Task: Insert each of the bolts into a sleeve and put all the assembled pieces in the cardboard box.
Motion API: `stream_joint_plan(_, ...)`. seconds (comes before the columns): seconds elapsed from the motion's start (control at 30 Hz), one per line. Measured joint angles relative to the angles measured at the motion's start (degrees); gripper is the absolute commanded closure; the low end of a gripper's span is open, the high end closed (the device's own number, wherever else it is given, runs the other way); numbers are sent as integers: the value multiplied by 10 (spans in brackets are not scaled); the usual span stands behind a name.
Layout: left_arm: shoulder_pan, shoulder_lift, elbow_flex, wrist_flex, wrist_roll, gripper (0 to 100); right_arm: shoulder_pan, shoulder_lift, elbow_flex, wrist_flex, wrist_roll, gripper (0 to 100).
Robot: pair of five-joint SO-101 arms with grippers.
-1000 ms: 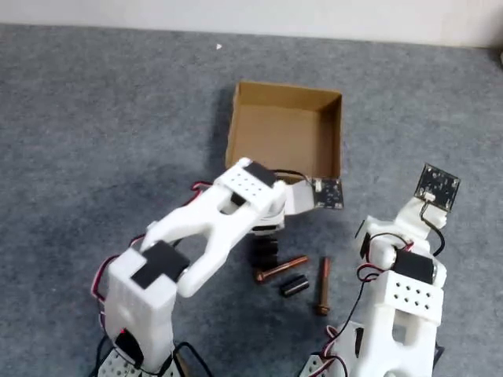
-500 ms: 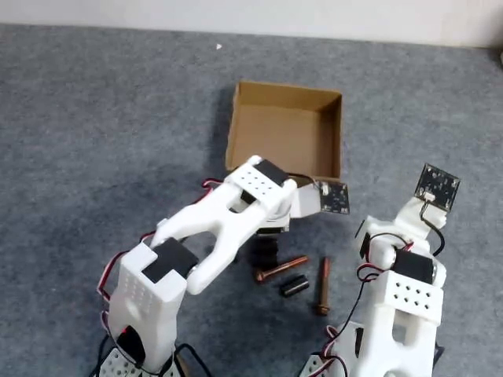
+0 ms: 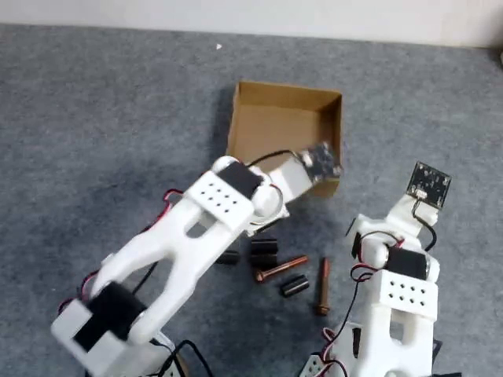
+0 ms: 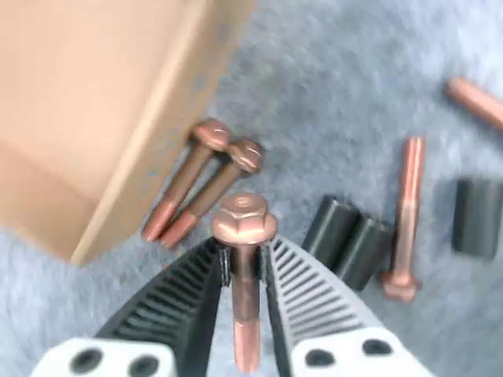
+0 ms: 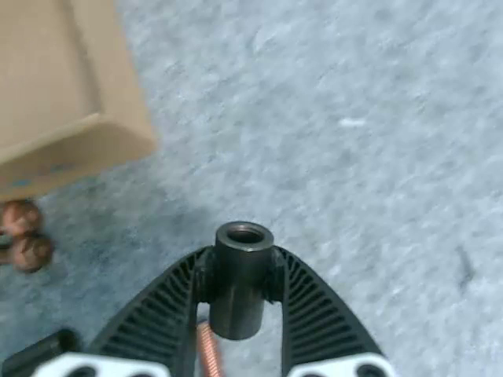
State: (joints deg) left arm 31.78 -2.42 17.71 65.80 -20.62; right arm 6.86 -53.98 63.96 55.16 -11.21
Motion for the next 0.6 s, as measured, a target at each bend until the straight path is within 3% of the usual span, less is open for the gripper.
stream_joint_plan(0.13, -2, -68, 31, 0, 109, 995, -24, 0, -25, 33, -17, 995)
stream_joint_plan(0.33, -52, -183, 90, 0, 202, 995, -67, -8, -26, 33, -18, 995)
stream_joint_plan(0.6, -128, -356, 164, -18, 300, 995, -132, -192, -24, 25, -18, 995)
